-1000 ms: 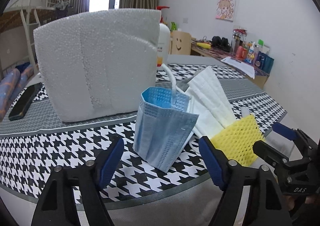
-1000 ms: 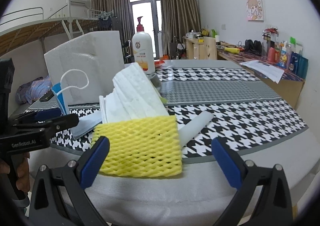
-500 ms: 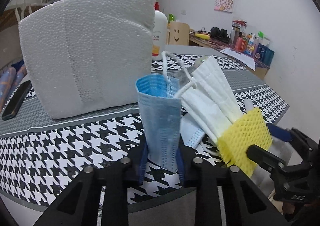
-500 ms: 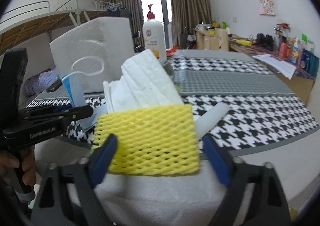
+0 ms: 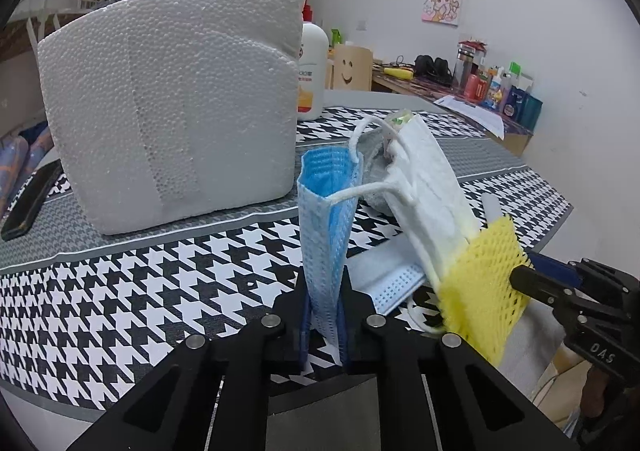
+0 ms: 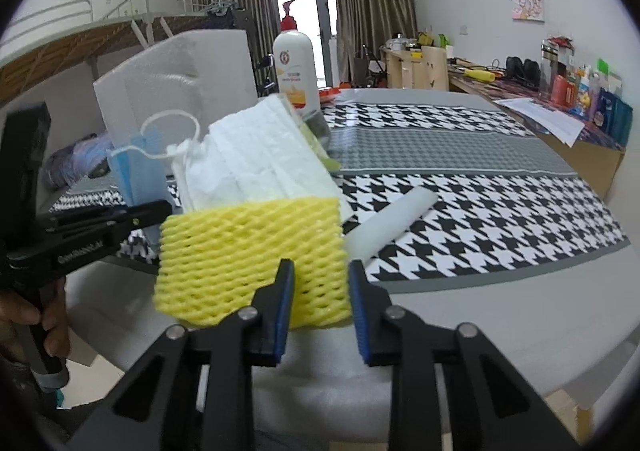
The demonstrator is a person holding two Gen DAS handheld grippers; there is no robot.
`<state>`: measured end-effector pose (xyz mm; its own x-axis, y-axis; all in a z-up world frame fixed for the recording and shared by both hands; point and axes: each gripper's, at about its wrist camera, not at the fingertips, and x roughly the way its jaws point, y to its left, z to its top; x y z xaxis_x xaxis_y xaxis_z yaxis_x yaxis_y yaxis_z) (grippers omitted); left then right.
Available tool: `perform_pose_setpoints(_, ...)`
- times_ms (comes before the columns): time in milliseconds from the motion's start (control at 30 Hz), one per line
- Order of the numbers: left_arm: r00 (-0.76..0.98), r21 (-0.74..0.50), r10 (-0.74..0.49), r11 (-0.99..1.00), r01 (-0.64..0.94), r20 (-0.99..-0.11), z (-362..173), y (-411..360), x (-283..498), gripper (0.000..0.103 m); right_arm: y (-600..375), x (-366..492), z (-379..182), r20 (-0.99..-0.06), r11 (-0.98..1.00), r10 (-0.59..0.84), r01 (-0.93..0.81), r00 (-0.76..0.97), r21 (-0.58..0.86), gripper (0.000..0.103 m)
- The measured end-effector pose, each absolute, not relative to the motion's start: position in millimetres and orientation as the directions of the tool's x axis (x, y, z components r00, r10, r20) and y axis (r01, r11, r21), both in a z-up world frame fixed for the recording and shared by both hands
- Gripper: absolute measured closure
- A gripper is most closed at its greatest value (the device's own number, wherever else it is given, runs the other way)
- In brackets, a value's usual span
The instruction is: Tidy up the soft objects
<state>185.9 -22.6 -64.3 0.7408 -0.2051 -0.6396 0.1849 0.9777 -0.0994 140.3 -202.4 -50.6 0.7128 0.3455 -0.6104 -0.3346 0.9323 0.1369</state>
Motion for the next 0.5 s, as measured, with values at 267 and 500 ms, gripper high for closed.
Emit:
perform_pose_setpoints(267, 0.740, -0.101, -0.214, 0.976, 0.195, -0.637, -66.3, -18.5, 176.8, 0.092, -190.5, 135.3, -56.4, -0.628, 0.916, 0.377, -0.375, 0.680, 0.144, 0.046)
perform_pose_setpoints(500, 0.748, -0.112, -0.206, 0.978, 0.175, -0.630, -64.4, -11.9, 174.3, 0.094, -195.9, 128.9, -52.2, -0.625, 0.908, 0.398, -0.387, 0.671, 0.163, 0.093)
